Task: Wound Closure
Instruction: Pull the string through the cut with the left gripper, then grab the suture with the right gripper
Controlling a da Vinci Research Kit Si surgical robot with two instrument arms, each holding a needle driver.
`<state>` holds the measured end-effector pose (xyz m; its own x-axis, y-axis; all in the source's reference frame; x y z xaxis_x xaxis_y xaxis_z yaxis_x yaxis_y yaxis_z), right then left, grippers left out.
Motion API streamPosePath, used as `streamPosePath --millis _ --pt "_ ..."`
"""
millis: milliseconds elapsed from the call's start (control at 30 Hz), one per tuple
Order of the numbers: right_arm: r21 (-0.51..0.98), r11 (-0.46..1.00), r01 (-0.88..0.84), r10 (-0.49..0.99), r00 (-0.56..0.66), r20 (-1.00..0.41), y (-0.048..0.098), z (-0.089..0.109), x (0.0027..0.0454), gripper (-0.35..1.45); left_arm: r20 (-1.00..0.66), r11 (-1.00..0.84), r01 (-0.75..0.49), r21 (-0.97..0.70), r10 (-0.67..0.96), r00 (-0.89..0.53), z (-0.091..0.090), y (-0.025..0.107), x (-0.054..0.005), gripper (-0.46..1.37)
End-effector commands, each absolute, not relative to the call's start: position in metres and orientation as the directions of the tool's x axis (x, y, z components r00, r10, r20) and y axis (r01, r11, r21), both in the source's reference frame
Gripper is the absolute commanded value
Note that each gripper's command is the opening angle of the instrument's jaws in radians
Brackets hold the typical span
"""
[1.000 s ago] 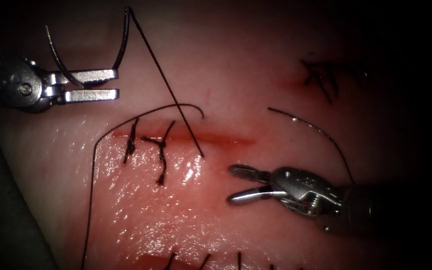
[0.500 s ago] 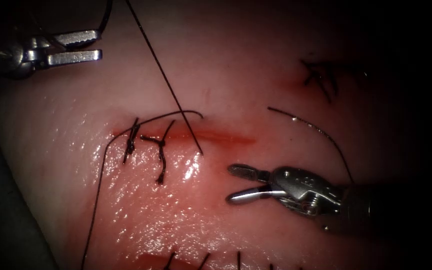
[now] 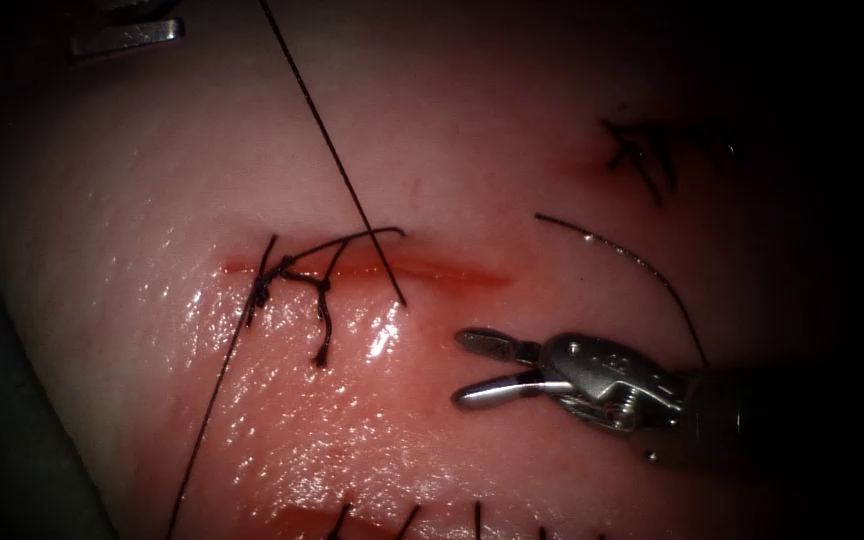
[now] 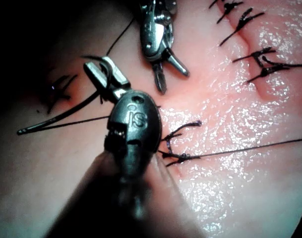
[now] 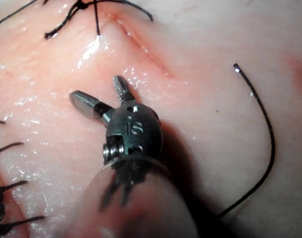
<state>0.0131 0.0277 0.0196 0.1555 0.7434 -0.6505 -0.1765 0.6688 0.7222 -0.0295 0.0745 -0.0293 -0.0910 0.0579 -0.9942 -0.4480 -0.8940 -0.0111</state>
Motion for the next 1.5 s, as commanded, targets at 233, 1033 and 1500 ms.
streamPosePath --millis 233,1033,1500 --pt "0.722 0.669 -0.176 0.743 0.156 -0.651 0.028 0.020 0.0132 0.86 -0.994 -0.902 -0.432 -0.019 0.065 -0.092 -0.029 0.073 -0.0298 -0.35" --pt "0.731 0.660 -0.174 0.751 0.156 -0.642 0.028 0.018 0.0127 0.98 -0.983 -0.927 -0.369 -0.058 0.118 -0.143 -0.021 0.062 -0.0340 -0.35" --pt "0.740 0.648 -0.182 0.762 0.146 -0.631 0.030 0.018 0.0134 0.81 -0.981 -0.926 -0.371 -0.071 0.132 -0.142 -0.020 0.059 -0.0331 -0.35"
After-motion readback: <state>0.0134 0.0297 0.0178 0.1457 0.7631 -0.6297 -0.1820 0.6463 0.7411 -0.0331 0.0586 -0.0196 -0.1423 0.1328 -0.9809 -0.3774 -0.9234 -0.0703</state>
